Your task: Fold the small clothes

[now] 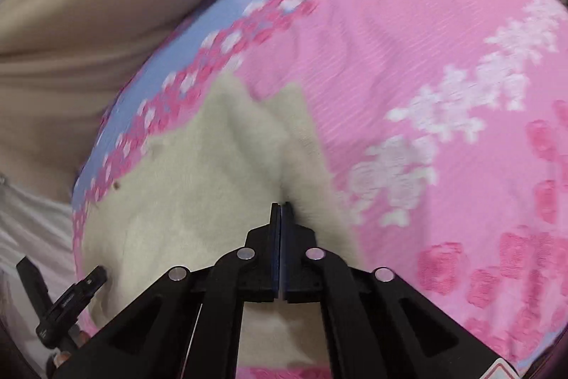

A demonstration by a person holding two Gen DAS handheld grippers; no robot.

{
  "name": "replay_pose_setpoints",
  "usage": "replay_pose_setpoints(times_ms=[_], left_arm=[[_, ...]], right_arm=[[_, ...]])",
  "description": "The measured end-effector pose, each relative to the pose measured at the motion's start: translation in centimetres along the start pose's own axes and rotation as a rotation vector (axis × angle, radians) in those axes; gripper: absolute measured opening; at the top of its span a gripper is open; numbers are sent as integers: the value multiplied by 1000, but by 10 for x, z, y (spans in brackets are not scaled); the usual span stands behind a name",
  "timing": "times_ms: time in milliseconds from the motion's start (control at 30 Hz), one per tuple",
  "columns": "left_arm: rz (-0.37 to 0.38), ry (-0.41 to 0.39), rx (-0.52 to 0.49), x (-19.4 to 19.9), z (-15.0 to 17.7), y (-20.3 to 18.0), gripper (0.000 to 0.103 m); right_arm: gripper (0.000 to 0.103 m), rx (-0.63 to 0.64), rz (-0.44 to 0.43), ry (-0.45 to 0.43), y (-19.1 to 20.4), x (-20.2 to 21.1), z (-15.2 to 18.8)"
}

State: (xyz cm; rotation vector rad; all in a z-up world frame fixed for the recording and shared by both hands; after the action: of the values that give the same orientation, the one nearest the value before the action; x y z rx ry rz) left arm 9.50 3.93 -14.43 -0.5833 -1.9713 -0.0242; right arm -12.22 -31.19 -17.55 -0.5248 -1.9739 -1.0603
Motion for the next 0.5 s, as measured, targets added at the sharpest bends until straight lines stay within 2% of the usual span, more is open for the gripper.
replay_pose_setpoints(times_ms=[33,167,267,333,500], left_arm=[[-2,-6,12,5,1,4,50],[8,-9,41,13,11,16,51],[26,0,49,10,22,22,51],[39,3,46,9,30,23,51],[40,-10,18,13,42,23,51]], right_arm=[[15,15,16,-4,0,4,2],[34,29,43,-2,-7,13,28],[37,22,65,10,-16,21,55],[45,25,91,11,-20,29,73],[48,75,122,36,-24,35,97]])
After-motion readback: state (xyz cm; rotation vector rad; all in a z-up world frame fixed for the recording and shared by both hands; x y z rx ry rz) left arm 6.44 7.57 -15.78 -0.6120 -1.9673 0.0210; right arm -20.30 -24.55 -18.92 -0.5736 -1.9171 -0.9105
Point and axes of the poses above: each gripper's, at about its wrist camera, not at the fingertips, and x roughly against the way its jaws point, y to its left, z to its underside, the point moved 7 cm from there along -x, roughly the way its jaws point, and after that the axes turned 8 degrees about -x, right-handed, at the moved point
